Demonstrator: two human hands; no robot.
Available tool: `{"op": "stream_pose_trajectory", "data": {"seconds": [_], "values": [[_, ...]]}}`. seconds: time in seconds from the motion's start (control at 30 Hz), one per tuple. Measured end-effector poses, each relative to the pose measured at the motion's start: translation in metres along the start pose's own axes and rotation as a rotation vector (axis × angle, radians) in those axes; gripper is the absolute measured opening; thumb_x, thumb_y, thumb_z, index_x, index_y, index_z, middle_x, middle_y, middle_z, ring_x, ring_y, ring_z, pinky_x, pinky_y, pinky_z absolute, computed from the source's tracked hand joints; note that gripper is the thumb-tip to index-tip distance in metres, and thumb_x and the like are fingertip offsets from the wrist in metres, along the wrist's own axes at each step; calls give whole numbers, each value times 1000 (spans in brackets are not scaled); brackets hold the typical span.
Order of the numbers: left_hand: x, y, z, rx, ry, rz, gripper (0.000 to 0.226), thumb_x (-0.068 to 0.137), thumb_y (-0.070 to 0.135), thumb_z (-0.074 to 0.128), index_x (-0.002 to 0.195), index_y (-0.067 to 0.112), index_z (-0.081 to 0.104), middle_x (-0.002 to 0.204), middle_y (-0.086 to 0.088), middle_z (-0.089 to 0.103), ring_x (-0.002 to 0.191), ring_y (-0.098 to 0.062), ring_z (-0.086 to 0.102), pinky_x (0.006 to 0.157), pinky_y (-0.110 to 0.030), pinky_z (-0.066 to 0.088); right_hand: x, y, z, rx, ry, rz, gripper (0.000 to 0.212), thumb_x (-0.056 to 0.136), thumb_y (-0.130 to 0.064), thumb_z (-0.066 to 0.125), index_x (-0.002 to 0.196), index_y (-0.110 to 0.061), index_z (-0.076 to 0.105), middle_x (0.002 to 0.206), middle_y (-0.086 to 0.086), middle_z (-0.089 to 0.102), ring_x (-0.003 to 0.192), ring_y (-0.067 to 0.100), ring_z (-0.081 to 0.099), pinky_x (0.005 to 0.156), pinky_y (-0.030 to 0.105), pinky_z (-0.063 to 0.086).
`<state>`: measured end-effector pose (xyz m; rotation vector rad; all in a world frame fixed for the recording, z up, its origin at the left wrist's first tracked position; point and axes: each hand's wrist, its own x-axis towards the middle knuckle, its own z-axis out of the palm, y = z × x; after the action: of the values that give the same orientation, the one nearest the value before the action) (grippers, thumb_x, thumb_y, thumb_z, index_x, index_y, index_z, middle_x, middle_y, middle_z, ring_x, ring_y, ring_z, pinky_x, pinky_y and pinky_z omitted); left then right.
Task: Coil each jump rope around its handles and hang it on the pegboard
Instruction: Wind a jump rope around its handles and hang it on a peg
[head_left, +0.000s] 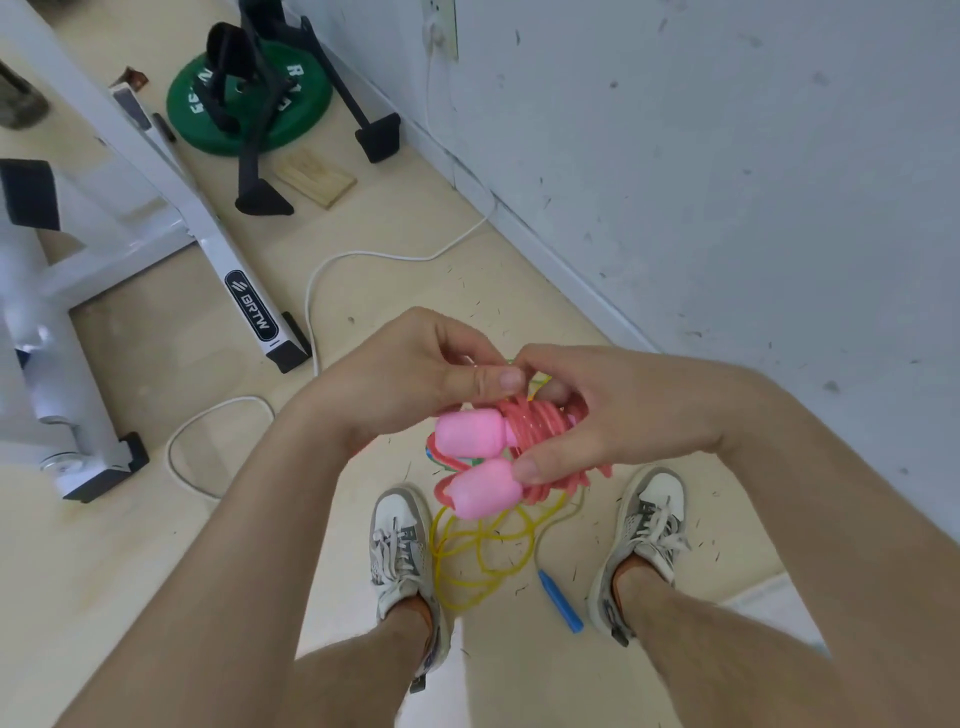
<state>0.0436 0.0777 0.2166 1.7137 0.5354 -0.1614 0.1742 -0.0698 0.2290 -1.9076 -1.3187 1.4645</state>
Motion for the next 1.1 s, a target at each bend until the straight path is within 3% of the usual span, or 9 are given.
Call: {"op": "stream_pose_trajectory", "data": {"seconds": [0.13, 0.23, 0.4, 0.5, 0.67, 0.77, 0.83, 0.97, 1.1], "values": [[2, 0, 5, -262, 48, 74, 14, 79, 21, 70, 89, 13, 74, 92, -17, 72, 76, -23, 65, 70, -32, 53, -3, 9, -8, 405, 1, -69, 66, 72, -18, 82, 130, -17, 52, 97, 8, 72, 74, 11, 70, 58, 18, 51], [6, -2, 10, -368, 111, 110, 14, 79, 7, 66, 86, 13, 77, 90, -20, 60, 77, -29, 49, 73, -39, 39, -7, 13, -14, 720, 78, -187, 59, 72, -7, 64, 129, -6, 54, 98, 18, 67, 73, 12, 67, 56, 15, 49], [6, 7, 26, -59, 241, 190, 47, 94, 0, 50, 55, 24, 61, 51, 11, 40, 47, -3, 30, 46, -15, 26, -4, 16, -18, 952, 220, -293, 55, 74, 5, 59, 128, 7, 53, 83, 13, 67, 53, 10, 65, 45, 14, 47], [7, 11, 31, 181, 291, 234, 29, 94, 10, 55, 68, 20, 63, 54, 10, 35, 50, -4, 28, 47, -17, 24, -2, 17, -16, 983, 305, -306, 49, 82, 7, 55, 130, 8, 52, 74, 8, 68, 45, 5, 60, 41, 14, 45], [1, 17, 22, -1, 30, 238, 6, 77, 23, 66, 77, 24, 61, 68, -7, 33, 62, -15, 31, 56, -30, 29, 8, 24, -15, 1021, 341, -323, 45, 78, 4, 61, 123, 2, 58, 88, 9, 71, 68, 13, 69, 57, 19, 52], [9, 8, 23, 89, 135, 237, 31, 77, 43, 67, 101, 24, 67, 85, -25, 61, 72, -31, 53, 74, -49, 51, 13, 29, -12, 983, 332, -292, 38, 84, -9, 59, 121, -2, 61, 94, 16, 66, 72, 27, 63, 58, 31, 50], [10, 3, 26, 126, 223, 240, 38, 77, 45, 64, 105, 20, 66, 98, -27, 63, 80, -27, 60, 83, -54, 49, 12, 29, -12, 846, 308, -270, 41, 87, -24, 60, 125, -10, 59, 95, 19, 61, 68, 29, 56, 55, 36, 46], [12, 0, 34, 277, 377, 266, 36, 82, 42, 56, 100, 12, 64, 81, -6, 69, 80, -25, 63, 73, -41, 51, 13, 19, -5, 534, 426, -241, 54, 79, -40, 74, 126, -29, 49, 102, 1, 65, 80, 7, 63, 65, 20, 51], [12, 8, 47, 348, 500, 318, 20, 89, 29, 51, 94, 14, 64, 78, 5, 69, 75, -17, 63, 67, -35, 48, 29, 10, 12, 494, 818, -219, 22, 85, -33, 72, 99, -27, 56, 68, -24, 59, 60, -4, 55, 55, 12, 43]]}}
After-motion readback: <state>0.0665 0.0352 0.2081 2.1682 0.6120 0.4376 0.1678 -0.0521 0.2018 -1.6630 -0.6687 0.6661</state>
